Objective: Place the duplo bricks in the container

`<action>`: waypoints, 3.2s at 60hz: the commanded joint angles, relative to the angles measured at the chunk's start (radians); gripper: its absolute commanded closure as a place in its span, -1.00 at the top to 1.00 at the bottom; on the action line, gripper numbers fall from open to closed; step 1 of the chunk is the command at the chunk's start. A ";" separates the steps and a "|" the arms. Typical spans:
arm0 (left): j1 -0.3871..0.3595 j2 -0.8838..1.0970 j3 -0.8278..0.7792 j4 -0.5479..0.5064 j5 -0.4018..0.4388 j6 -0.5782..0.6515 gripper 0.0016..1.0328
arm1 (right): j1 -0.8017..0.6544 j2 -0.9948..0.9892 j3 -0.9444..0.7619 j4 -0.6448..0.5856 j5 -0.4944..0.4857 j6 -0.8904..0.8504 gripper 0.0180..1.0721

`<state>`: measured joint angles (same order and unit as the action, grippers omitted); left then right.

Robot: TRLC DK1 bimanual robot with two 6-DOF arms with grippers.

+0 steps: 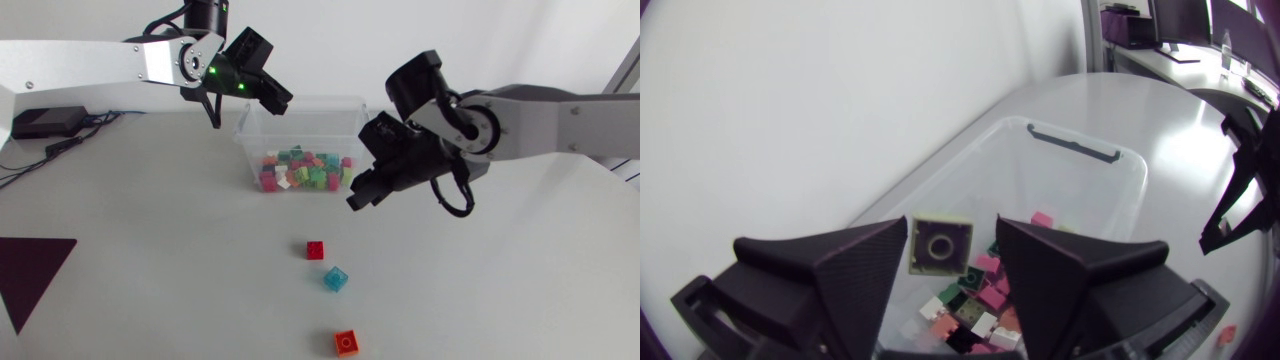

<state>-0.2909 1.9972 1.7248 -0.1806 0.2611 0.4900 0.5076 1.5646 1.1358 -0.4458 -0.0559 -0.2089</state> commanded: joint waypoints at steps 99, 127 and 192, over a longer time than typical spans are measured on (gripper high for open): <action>-0.237 -0.173 -0.576 -0.255 0.101 0.518 0.91 | -0.146 0.058 0.176 0.351 -0.093 0.063 0.91; -0.309 0.040 -0.353 -0.387 0.020 0.479 0.80 | -0.192 -0.270 -0.254 0.268 -0.159 0.008 0.91; -0.237 -0.018 -0.261 -0.629 -0.029 0.426 -0.69 | 0.146 -0.132 -0.378 0.124 -0.018 0.028 0.78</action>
<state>-0.5510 2.0605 1.4551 -0.7883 0.2329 0.9352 0.6239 1.3815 0.7498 -0.3115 -0.0807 -0.1928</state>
